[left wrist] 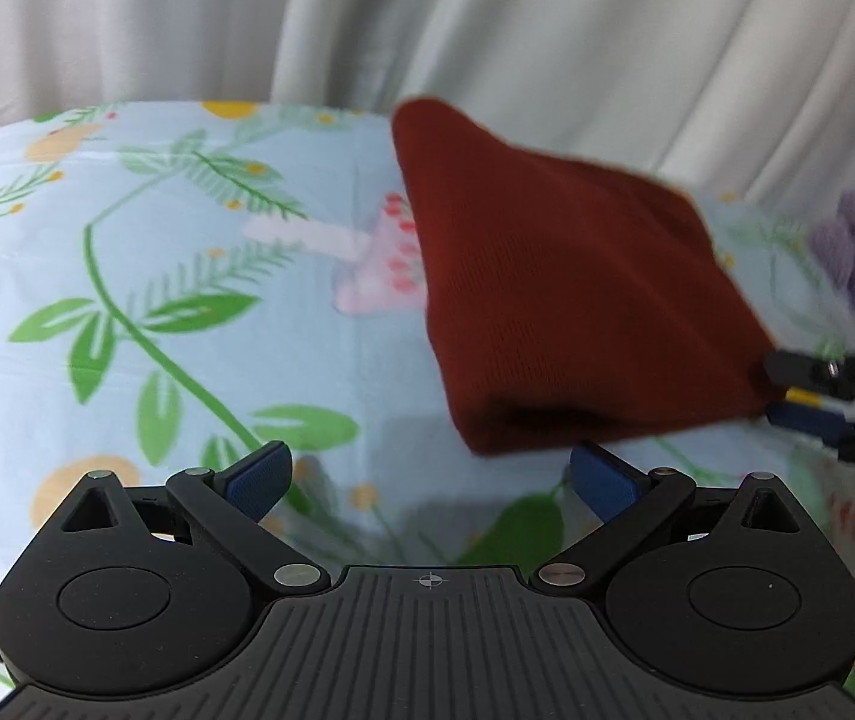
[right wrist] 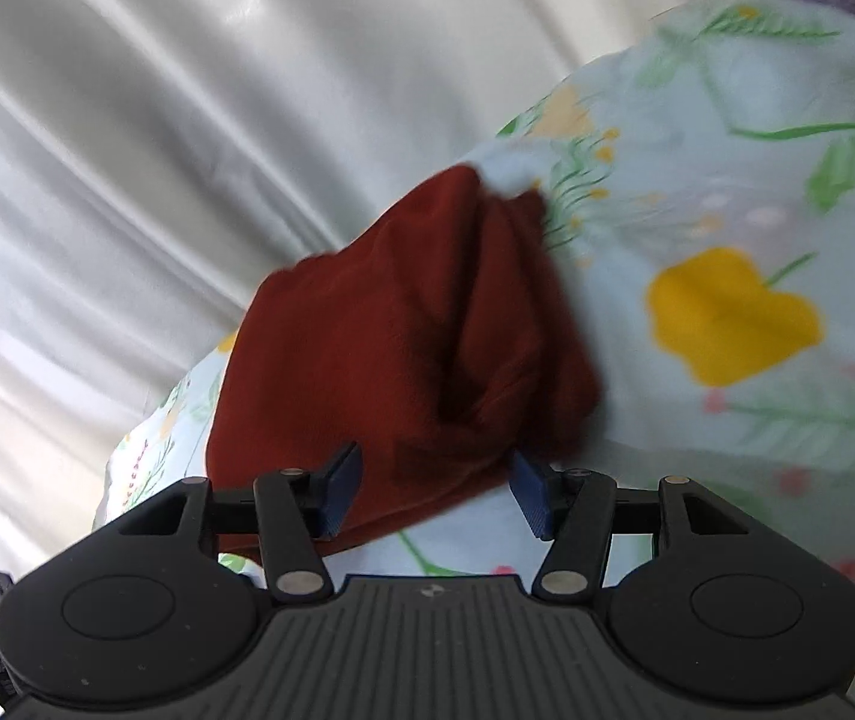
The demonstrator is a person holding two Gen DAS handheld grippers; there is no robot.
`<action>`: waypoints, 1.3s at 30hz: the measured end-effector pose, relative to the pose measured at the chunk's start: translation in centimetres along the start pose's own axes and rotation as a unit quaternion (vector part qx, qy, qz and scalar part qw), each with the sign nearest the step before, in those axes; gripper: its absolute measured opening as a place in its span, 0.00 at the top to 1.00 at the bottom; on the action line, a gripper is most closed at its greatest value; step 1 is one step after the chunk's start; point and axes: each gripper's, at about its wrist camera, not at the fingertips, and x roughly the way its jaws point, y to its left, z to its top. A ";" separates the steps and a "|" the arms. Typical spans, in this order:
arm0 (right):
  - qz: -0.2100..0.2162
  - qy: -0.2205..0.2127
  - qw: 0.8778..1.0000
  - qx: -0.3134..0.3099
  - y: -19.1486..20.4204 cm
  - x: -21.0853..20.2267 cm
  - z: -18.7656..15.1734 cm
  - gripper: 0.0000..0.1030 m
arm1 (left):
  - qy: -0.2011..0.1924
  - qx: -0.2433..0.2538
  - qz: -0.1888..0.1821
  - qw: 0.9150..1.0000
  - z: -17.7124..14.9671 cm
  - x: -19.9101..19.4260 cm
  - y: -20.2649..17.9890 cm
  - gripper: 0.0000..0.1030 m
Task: Fold small clothes
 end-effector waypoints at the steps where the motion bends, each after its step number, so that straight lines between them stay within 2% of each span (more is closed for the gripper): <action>1: -0.015 -0.001 1.000 -0.011 0.7 0.3 0.0 0.77 | 0.000 0.000 0.004 1.000 0.1 0.5 -0.3 0.01; 2: -0.033 -0.003 0.999 -0.022 1.3 0.6 0.1 0.85 | -0.003 -0.002 0.009 1.000 0.3 0.9 -0.5 0.01; 3: -0.036 -0.007 0.999 -0.023 1.6 0.6 0.3 0.85 | -0.006 -0.006 0.015 1.000 0.5 1.2 -0.5 0.01; 5: 0.054 -0.024 0.997 0.057 0.0 -0.4 0.8 0.86 | -0.019 -0.010 0.027 0.999 1.2 1.5 -0.7 0.01; 6: 0.105 -0.031 0.988 0.105 -1.3 -1.1 0.9 0.87 | -0.022 -0.005 0.037 0.999 1.4 1.7 -0.8 0.01; 7: 0.127 -0.042 0.981 0.139 -2.5 -1.4 1.1 0.87 | -0.023 -0.001 0.051 0.998 1.6 1.8 -0.8 0.01; 8: 0.106 -0.046 0.983 0.141 -3.1 -1.6 1.2 0.87 | -0.024 0.003 0.068 0.997 1.6 2.0 -0.6 0.01; 9: 0.058 -0.043 0.990 0.121 -3.2 -1.5 1.3 0.87 | -0.023 0.004 0.082 0.996 1.6 2.2 -0.3 0.00; 10: 0.007 -0.030 0.995 0.096 -3.0 -1.0 1.3 0.87 | -0.021 0.001 0.084 0.996 1.6 2.3 0.2 0.00; 11: -0.022 -0.013 0.997 0.078 -2.9 -0.4 1.0 0.87 | -0.013 -0.008 0.074 0.997 1.5 2.3 0.7 0.00; 14: -0.036 -0.006 0.998 0.048 -1.8 -0.7 1.1 0.81 | 0.015 -0.025 0.045 0.999 1.3 1.2 2.0 0.01; 15: -0.045 -0.014 0.998 0.044 -1.6 -1.2 1.5 0.74 | 0.018 -0.025 0.043 0.999 1.3 0.6 2.4 0.01; 16: -0.056 -0.027 0.997 0.039 -1.4 -1.7 1.9 0.68 | 0.017 -0.028 0.049 0.998 1.3 -0.2 3.0 0.01; 20: -0.101 -0.073 0.992 0.001 0.2 -2.8 3.4 0.67 | -0.018 -0.060 0.103 0.993 2.7 -2.7 5.8 0.01; 22: -0.096 -0.086 0.992 -0.005 0.9 -2.1 4.6 0.67 | -0.043 -0.080 0.114 0.989 4.1 -3.1 6.5 0.01; 24: -0.059 -0.074 0.995 -0.017 2.5 -0.3 5.9 0.67 | -0.061 -0.093 0.112 0.987 5.7 -2.9 6.3 0.01; 26: -0.027 -0.065 0.996 -0.053 4.7 2.5 7.1 0.67 | -0.083 -0.104 0.103 0.986 7.3 -2.0 5.2 0.01; 27: -0.028 -0.070 0.995 -0.071 5.6 3.9 7.7 0.67 | -0.094 -0.110 0.099 0.985 8.2 -1.3 4.4 0.01; 29: -0.043 -0.078 0.991 -0.099 6.9 7.1 9.2 0.67 | -0.104 -0.110 0.088 0.985 10.1 0.6 2.6 0.01; 32: -0.065 -0.065 0.991 -0.100 7.3 10.5 11.5 0.67 | -0.125 -0.090 0.068 0.986 13.1 3.7 -1.0 0.01; 35: -0.115 -0.064 0.984 -0.117 6.4 12.4 12.3 0.67 | -0.116 -0.092 0.081 0.986 14.9 7.7 -2.9 0.01; 37: -0.130 -0.065 0.982 -0.122 5.1 13.1 12.2 0.68 | -0.111 -0.096 0.092 0.985 15.5 9.6 -3.3 0.01; 39: -0.133 -0.086 0.977 -0.143 4.3 12.9 11.7 0.68 | -0.101 -0.082 0.115 0.985 15.3 11.3 -3.2 0.01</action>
